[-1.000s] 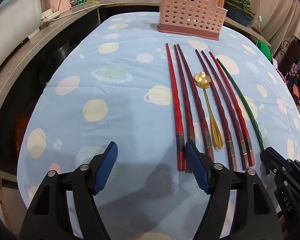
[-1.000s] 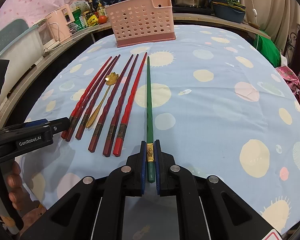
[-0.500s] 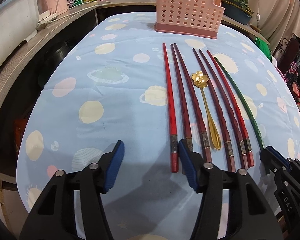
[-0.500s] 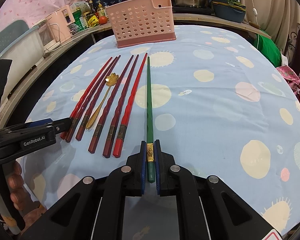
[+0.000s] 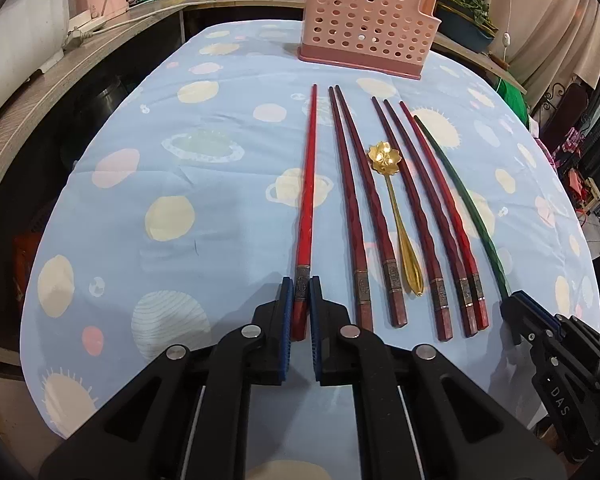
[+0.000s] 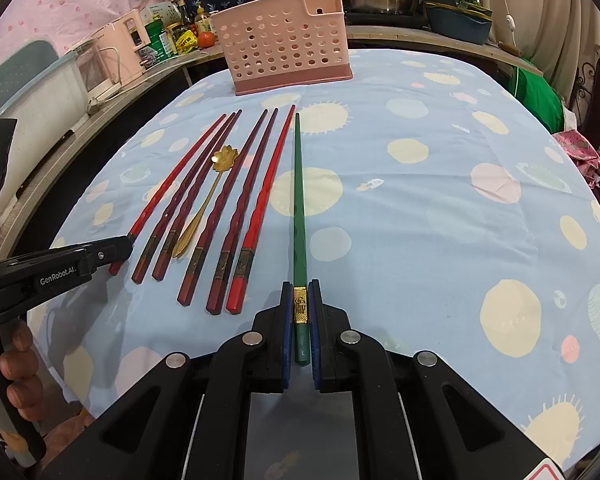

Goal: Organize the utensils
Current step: 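Grasp the bright red chopstick with the left tool, then lift both chopsticks up over the pink holder with both tools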

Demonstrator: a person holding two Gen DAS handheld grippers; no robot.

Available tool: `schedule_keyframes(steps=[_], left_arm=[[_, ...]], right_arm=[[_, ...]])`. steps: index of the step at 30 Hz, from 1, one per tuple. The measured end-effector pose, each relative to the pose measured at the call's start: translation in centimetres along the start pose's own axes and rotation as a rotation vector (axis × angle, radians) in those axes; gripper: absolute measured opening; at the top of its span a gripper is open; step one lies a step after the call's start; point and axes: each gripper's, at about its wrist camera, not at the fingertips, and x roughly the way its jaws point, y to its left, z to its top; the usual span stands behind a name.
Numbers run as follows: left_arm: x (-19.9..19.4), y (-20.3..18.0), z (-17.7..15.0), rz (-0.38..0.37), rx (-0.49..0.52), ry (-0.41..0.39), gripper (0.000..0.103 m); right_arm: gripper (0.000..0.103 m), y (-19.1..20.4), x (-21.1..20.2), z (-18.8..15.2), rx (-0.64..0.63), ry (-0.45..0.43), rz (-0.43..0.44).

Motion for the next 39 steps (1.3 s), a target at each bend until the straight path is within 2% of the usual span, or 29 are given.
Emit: schedule_keyframes(steps=[9, 19, 30, 39], left_arm=[[-1.8, 0.4, 0.9, -0.004, -0.01, -0.033, 0.007], [-6.0, 0.8, 3.8, -0.008, -0.028, -0.126, 0.007], [-10.4, 1.0, 10.1, -0.025, -0.036, -0.256, 0.007], [-12.4, 1.2, 15.8, -0.013, -0.041, -0.334, 0.007]], right_arm=[[0.007, -0.8, -1.6, 1.0, 0.017, -0.04, 0.0], [0.007, -1.4, -5.7, 5.1, 0.042, -0.158, 0.026], [0.007, -2.8, -9.5, 12.0, 0.062, -0.299, 0.045], [0.007, -4.0, -9.8, 17.1, 0.085, -0.341, 0.062]])
